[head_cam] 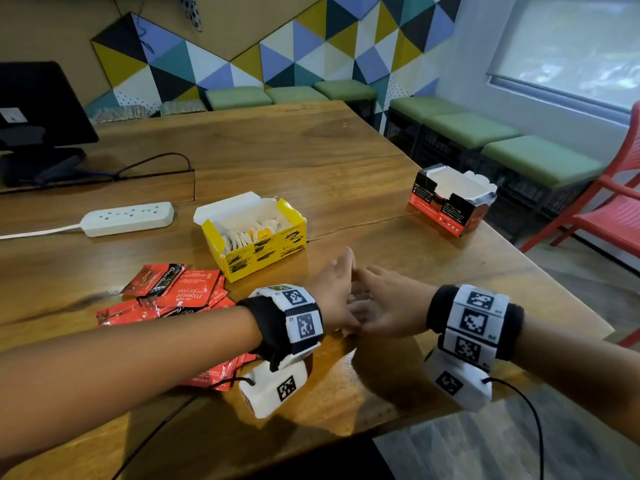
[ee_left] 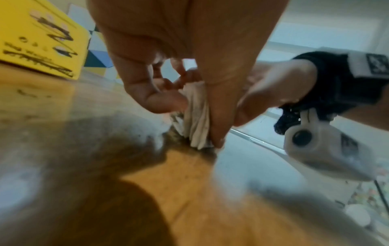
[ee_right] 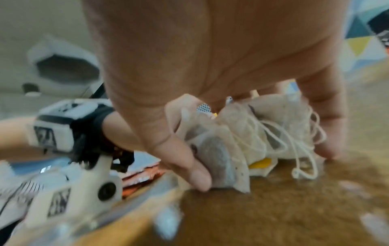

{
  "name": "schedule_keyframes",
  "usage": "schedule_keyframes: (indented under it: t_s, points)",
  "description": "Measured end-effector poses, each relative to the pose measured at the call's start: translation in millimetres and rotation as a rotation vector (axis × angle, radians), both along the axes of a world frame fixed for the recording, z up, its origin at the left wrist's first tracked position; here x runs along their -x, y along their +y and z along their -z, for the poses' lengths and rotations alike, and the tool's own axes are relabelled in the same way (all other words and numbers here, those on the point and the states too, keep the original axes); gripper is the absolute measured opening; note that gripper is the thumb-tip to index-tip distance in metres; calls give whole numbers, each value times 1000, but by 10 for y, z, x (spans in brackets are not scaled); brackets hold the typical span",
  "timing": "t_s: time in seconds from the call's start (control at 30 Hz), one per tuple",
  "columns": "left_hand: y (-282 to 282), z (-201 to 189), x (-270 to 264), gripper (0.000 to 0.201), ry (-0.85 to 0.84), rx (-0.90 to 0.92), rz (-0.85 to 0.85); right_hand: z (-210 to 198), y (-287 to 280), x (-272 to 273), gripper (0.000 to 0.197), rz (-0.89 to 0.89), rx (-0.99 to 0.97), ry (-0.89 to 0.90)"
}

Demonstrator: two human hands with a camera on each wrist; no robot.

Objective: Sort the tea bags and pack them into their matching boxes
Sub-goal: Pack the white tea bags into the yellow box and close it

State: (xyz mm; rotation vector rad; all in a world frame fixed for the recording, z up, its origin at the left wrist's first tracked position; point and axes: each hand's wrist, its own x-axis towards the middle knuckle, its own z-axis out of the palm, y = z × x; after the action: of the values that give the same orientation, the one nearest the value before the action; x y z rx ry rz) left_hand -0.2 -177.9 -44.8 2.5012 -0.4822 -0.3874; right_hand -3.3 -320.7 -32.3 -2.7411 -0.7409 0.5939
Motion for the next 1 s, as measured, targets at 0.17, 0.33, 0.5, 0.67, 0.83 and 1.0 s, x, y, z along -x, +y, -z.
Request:
schedule_keyframes:
  t_s: [0.17, 0.33, 0.5, 0.67, 0.83, 1.0]
  points:
    - [125, -40, 44, 81, 95, 155, -11, 75, 79, 24, 81, -36, 107, -119]
    - [118, -22, 101, 72, 64, 176, -24, 88, 152, 37, 81, -42, 123, -134]
    - [235, -149, 43, 66, -20, 116, 40, 118, 126, 102, 44, -327, 277, -372]
    - [592, -500, -356, 29, -237, -11, -38, 233, 53, 63, 40, -335, 277, -291]
    - [926, -531, -724, 19, -285, -237, -98, -21, 160, -89, 43, -65, 29, -67]
    - [1016, -377, -931, 35, -196, -402, -84, -369, 321, -496, 28, 63, -367, -12]
